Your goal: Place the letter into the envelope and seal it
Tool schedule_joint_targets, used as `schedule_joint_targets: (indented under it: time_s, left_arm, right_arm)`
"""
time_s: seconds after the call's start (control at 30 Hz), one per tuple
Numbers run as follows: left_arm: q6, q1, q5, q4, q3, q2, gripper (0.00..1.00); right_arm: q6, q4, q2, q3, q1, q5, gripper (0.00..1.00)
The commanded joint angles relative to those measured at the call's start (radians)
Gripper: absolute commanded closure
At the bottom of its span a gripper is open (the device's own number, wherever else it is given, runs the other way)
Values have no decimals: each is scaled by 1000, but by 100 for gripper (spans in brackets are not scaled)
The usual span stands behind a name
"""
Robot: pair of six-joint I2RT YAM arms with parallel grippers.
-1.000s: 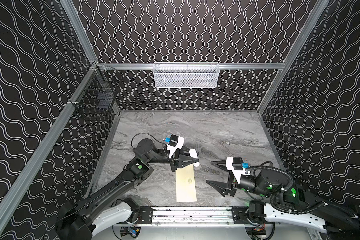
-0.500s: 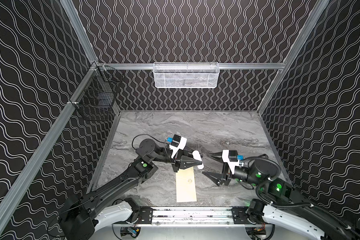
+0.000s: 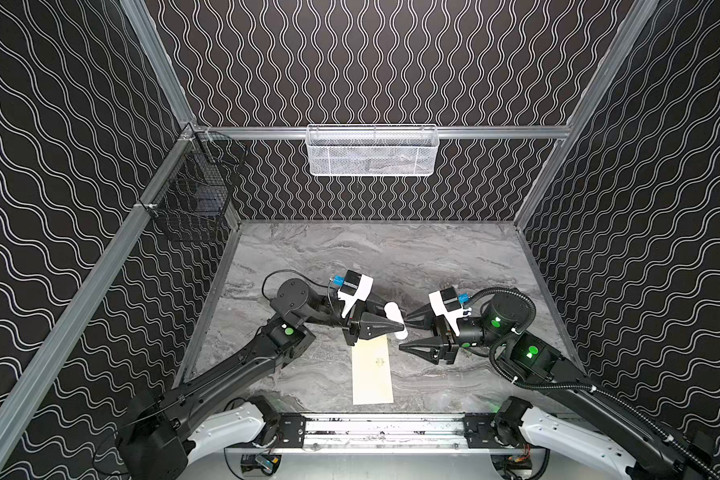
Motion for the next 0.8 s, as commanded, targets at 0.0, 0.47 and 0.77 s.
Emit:
schedule_joint_targets:
  time_s: [0.0, 0.47, 0.77]
  left_arm:
    - [-4, 0, -9, 15, 2, 9, 100]
    - [-30, 1, -39, 44, -1, 20, 100]
    - [-61, 1, -63, 68, -10, 23, 100]
  right_arm:
    - [-5, 66, -5, 0, 0, -26, 45]
    - [-5, 74, 26, -2, 3, -28, 60]
    - [-19, 40, 45, 25, 18, -14, 72]
